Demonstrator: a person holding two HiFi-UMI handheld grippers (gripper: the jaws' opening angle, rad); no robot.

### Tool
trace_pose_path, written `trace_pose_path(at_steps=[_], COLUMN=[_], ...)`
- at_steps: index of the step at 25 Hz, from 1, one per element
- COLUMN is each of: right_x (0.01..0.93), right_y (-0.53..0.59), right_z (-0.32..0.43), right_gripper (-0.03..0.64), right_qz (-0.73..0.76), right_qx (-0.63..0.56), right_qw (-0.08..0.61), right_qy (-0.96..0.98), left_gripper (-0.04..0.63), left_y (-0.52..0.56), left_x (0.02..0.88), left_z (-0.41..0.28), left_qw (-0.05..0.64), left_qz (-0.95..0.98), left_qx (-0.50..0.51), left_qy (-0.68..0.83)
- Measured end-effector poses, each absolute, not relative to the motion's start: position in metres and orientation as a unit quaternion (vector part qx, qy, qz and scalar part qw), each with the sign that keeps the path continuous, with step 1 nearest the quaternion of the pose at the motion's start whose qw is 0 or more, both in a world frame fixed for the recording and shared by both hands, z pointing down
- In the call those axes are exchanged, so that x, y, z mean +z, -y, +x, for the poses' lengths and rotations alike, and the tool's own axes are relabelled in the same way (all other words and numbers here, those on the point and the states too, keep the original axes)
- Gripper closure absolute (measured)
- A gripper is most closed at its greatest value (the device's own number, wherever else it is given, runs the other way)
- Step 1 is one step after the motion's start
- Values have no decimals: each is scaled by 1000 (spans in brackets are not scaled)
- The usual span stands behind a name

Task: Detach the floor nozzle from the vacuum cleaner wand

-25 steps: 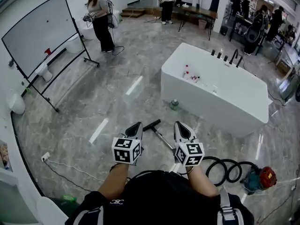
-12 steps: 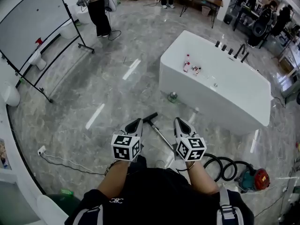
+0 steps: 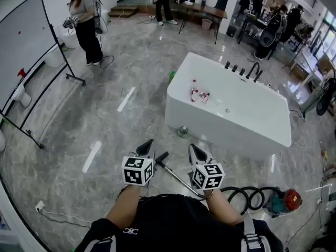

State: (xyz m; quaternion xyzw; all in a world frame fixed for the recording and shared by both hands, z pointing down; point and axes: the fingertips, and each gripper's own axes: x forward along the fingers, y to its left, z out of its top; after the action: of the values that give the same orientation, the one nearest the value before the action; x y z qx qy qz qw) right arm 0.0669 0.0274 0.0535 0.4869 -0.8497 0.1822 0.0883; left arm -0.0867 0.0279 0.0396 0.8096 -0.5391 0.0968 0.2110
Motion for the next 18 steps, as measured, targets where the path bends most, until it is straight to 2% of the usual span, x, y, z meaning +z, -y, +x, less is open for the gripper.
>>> trace_pose_path(at_steps=[10,18], right_x=[80,172], right_y=[-6,28], right_z=[66,63], right_gripper=[611,611], right_qz=[522,513], right_qx=[197,237], right_qw=[129,187], right_qy=[820,803], left_gripper=[586,586], left_y=[27,44], left_x=[65,157], left_z=[-91,-84], left_qw=[230,291], left_qz=[833,810], left_qx=[109,144], left_qy=[491,489])
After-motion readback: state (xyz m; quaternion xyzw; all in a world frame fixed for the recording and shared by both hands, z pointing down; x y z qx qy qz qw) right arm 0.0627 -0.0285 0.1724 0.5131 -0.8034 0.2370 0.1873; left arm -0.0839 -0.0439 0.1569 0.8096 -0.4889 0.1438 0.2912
